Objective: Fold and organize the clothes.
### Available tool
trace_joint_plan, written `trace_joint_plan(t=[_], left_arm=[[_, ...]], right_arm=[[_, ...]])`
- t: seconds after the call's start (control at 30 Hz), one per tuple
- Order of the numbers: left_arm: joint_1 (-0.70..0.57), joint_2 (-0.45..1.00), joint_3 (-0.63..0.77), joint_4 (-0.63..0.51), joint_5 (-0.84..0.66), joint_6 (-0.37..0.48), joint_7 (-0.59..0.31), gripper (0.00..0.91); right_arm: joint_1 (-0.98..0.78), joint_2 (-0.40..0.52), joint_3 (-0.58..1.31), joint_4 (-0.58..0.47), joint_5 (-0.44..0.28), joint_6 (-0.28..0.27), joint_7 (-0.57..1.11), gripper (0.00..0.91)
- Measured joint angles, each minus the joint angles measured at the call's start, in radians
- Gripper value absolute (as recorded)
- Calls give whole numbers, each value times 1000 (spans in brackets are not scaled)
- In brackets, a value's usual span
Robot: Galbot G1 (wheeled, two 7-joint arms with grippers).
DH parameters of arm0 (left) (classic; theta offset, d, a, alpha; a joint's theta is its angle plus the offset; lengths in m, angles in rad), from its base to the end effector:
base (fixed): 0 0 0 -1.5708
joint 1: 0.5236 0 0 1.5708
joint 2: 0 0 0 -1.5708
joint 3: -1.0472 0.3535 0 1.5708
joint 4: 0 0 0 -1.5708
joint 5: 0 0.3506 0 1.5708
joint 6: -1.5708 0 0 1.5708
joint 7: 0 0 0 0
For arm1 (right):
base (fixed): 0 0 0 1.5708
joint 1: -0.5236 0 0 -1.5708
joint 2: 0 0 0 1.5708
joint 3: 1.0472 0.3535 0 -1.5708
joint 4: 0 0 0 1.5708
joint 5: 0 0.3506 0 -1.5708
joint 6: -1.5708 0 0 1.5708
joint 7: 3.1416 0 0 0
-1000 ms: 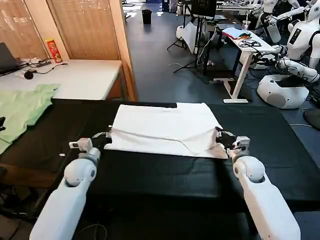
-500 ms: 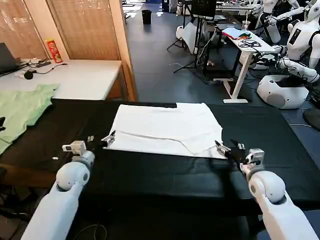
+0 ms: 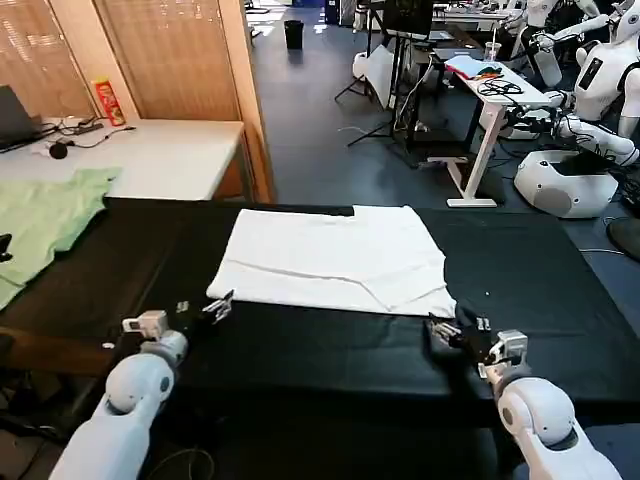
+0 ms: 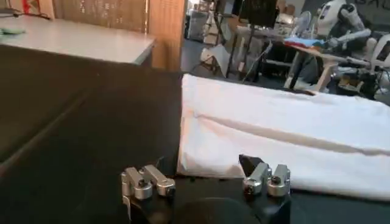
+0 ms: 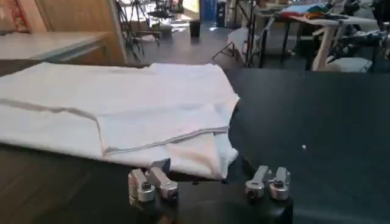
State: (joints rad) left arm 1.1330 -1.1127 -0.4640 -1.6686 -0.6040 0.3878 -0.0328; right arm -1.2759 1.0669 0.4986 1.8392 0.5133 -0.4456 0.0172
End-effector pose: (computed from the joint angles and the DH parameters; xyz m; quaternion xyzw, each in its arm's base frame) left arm 0.3217 0.1225 -0.3243 -0.0450 -0.9750 0.0624 0.2083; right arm 0.2765 -0.1184 -0.3028 0.0678 -0.9724 0.0038 0.2232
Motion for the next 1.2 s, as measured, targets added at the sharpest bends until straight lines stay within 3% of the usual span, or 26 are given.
trace_joint_plan(t=[0.03, 0.07, 0.3, 0.6, 0.9, 0.97, 1.0, 1.2], left_arm=[[2, -1, 0, -1, 4, 0, 0, 0], [4, -1, 1, -1, 8, 0, 0, 0], [23, -2, 3, -16, 36, 2, -1, 0], [112, 46, -25, -101, 39, 33, -53, 0], [307, 103, -83, -287, 24, 82, -107, 0], [352, 113, -96, -326, 29, 84, -108, 0], [373, 117, -101, -345, 28, 84, -108, 878], [430, 119, -123, -419, 42, 91, -117, 878]], right_arm=[[0, 0, 0, 0, 0, 1, -1, 78], [-1, 0, 0, 1, 0, 1, -1, 68], [-27, -11, 10, 34, 1, -11, 18, 59], [-117, -39, 46, 167, 34, -122, 113, 59], [-300, -46, 129, 314, 27, -252, 131, 59], [-333, -41, 142, 338, 25, -261, 132, 127], [-346, -37, 147, 348, 25, -264, 132, 878], [-400, -25, 172, 396, 21, -288, 131, 878]])
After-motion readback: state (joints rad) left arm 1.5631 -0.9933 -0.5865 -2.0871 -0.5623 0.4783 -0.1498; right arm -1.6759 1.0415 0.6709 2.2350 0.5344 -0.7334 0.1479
